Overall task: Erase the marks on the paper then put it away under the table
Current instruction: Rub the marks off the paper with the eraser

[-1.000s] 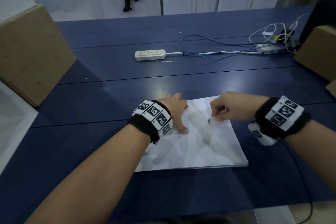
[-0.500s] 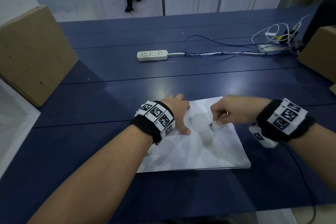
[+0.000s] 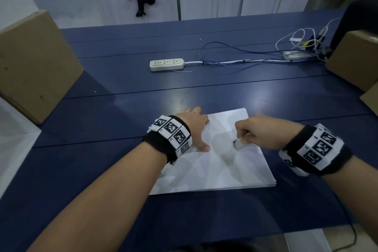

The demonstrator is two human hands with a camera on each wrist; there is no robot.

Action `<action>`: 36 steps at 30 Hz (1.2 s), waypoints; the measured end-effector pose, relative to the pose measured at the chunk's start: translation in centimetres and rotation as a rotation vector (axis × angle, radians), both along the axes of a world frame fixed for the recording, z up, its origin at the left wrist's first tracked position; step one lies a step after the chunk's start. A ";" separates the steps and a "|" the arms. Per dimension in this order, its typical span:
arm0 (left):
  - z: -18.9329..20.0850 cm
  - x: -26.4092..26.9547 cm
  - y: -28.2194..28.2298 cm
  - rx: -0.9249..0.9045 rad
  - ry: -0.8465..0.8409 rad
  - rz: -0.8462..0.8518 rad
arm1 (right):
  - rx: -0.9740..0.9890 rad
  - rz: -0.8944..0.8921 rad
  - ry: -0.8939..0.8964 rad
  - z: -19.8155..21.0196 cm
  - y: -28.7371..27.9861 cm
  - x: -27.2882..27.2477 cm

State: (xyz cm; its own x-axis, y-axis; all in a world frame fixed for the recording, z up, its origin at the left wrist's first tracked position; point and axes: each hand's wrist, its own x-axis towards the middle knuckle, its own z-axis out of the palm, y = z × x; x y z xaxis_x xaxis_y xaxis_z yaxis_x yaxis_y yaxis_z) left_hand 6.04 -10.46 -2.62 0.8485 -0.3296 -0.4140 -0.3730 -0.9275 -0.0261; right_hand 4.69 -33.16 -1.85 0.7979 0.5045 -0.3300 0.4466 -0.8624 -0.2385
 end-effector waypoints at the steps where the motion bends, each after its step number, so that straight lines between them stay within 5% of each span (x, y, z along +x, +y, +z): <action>1: -0.1 -0.2 0.1 -0.008 -0.014 -0.009 | 0.001 -0.012 -0.018 -0.1 0.0 -0.4; 9: 0.2 -3.0 2.4 -0.210 -0.029 -0.016 | 0.020 -0.034 -0.055 0.0 -0.2 -1.4; 18: 0.2 -5.5 3.9 -0.135 0.028 -0.087 | 0.022 -0.024 -0.068 1.0 0.2 -2.9; 24: 0.0 -5.6 3.7 -0.084 0.018 -0.099 | 0.127 0.182 0.010 0.4 4.3 -5.0; 29: 0.4 -5.6 3.4 -0.075 0.003 -0.104 | 0.063 0.084 -0.128 -0.1 5.6 -3.0; 36: 0.0 -5.4 3.5 -0.088 0.008 -0.092 | 0.076 0.280 0.173 0.1 5.2 -5.4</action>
